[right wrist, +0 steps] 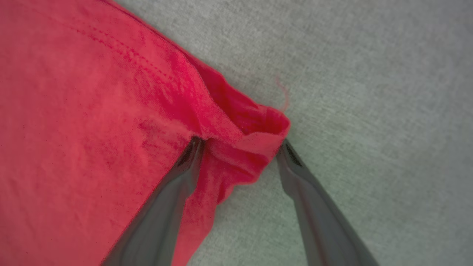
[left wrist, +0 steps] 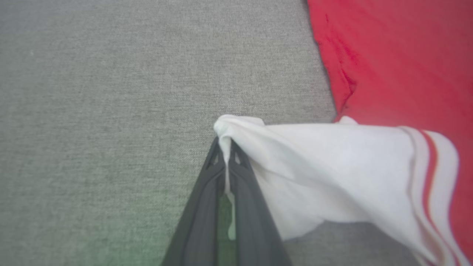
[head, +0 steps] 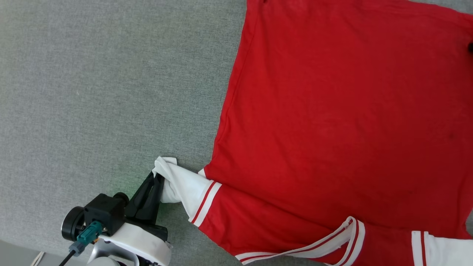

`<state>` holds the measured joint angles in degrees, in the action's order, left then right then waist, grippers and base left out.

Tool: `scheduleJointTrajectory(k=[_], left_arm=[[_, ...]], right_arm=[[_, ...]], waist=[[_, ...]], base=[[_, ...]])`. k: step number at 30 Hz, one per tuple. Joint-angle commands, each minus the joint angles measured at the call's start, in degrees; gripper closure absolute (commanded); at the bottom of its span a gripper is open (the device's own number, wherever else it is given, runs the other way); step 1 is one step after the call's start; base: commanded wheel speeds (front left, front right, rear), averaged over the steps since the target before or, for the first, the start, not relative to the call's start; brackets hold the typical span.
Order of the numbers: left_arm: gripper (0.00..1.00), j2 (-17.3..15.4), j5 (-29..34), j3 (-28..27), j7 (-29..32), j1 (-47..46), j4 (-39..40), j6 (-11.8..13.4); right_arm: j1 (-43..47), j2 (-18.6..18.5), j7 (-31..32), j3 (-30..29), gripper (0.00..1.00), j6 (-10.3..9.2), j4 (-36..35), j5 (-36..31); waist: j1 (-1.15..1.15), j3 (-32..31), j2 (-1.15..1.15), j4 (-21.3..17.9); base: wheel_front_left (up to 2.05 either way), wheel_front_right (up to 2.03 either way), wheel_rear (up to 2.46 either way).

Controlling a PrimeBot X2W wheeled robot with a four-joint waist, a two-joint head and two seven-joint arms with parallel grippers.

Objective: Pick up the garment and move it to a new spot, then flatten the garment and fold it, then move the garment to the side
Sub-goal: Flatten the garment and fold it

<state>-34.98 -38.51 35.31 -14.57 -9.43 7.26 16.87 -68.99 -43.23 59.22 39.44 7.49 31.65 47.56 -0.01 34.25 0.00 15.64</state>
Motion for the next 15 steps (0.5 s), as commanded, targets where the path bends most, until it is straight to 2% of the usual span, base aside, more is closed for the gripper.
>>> scheduleJointTrajectory(k=[1,2,3,4,11,15], left_arm=[[1.0,0.4,0.2,0.2,-0.1,-0.6,-0.6,-0.1],[1.0,0.5,0.3,0.3,-0.1,-0.7,-0.8,-0.2],[1.0,0.5,0.3,0.4,-0.1,-0.8,-1.0,-0.2],[1.0,0.6,0.3,0.4,-0.1,-0.8,-1.2,-0.3],[1.0,0.2,-0.5,0.0,-0.3,1.4,-2.6,-0.1],[1.0,-0.4,-1.0,-0.4,-0.3,3.6,-2.6,0.5]], right_arm=[[6.4,2.1,-0.1,2.5,0.0,0.01,2.1,0.7],[7.0,2.3,-0.5,2.8,0.0,0.01,2.2,0.7],[7.2,2.2,-1.3,2.8,0.6,0.0,2.0,1.0],[7.0,2.2,-2.0,2.7,1.0,0.01,1.8,1.4],[2.7,1.3,-9.9,2.0,1.0,0.0,-1.5,1.7],[3.7,-1.0,-13.9,4.4,1.0,-0.01,-5.5,3.1]], waist=[[0.01,0.3,0.0,0.3],[0.01,0.1,0.0,0.3],[0.01,-0.1,0.0,0.2],[0.01,-0.6,0.0,0.0],[0.01,-6.7,0.0,-2.8],[0.01,-11.3,0.0,-5.3]], base=[[0.0,0.0,0.0],[0.0,0.0,0.0],[0.0,0.0,0.0],[0.0,0.0,0.0],[0.0,0.0,0.0],[0.0,0.0,0.0]])
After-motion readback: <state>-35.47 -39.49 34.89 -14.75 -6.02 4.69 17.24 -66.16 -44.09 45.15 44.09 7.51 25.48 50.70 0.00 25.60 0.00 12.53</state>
